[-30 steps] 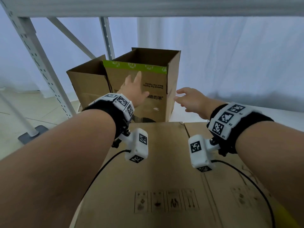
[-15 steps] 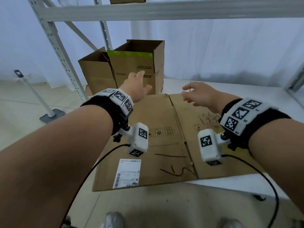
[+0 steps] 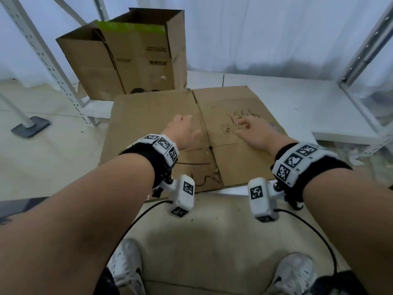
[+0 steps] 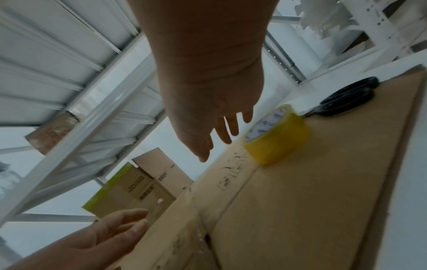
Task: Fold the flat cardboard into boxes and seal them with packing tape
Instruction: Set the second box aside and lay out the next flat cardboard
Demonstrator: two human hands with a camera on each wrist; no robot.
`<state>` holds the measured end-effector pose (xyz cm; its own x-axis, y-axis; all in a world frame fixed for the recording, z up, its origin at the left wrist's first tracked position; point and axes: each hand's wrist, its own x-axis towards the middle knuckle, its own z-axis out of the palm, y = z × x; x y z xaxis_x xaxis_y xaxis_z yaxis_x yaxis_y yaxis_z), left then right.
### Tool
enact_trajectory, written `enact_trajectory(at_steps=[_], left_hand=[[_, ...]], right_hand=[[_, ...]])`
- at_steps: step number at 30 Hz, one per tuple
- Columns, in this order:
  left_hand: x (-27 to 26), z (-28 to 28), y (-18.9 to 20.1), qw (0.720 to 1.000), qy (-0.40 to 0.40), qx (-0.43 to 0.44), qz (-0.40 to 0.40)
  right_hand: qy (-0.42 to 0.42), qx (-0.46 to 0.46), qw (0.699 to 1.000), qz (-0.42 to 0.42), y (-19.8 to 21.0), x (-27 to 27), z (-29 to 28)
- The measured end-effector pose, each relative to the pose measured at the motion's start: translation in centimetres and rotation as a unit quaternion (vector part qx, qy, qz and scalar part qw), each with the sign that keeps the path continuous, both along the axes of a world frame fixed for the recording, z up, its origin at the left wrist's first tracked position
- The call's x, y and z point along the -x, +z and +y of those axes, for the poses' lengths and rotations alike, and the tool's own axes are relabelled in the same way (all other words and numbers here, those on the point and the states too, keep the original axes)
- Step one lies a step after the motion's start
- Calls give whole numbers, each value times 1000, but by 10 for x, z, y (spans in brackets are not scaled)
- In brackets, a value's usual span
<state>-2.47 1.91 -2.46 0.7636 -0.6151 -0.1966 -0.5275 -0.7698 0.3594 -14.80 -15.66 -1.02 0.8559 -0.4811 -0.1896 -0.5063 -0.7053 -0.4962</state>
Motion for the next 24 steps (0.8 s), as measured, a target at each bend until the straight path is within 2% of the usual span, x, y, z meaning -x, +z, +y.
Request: enact_trajectory(at_steps=[4,7,10,14,19,24], left_hand=[[-1,-31,-24,999,-24,-27,8],[-7,-58,-37,996,-53,-71,-6],[-12,-84,-44,992,-63,-108,-15],[-15,-106,-59,990,-42,-134,22],[-14,-107,-70,987,-33,-155,15],[-10,-106,-66,987,-43,-155,14]], right_hand=[[-54,130,987,72,-26,10,-30],[-101,116,982,111,-41,12,-48],[-135,96,979,116,-54,5,-66],[-165,82,979,87,-66,-6,-72],[-173,72,982,39,-67,-3,-73],[-218,7,973,-76,-62,17,-83]])
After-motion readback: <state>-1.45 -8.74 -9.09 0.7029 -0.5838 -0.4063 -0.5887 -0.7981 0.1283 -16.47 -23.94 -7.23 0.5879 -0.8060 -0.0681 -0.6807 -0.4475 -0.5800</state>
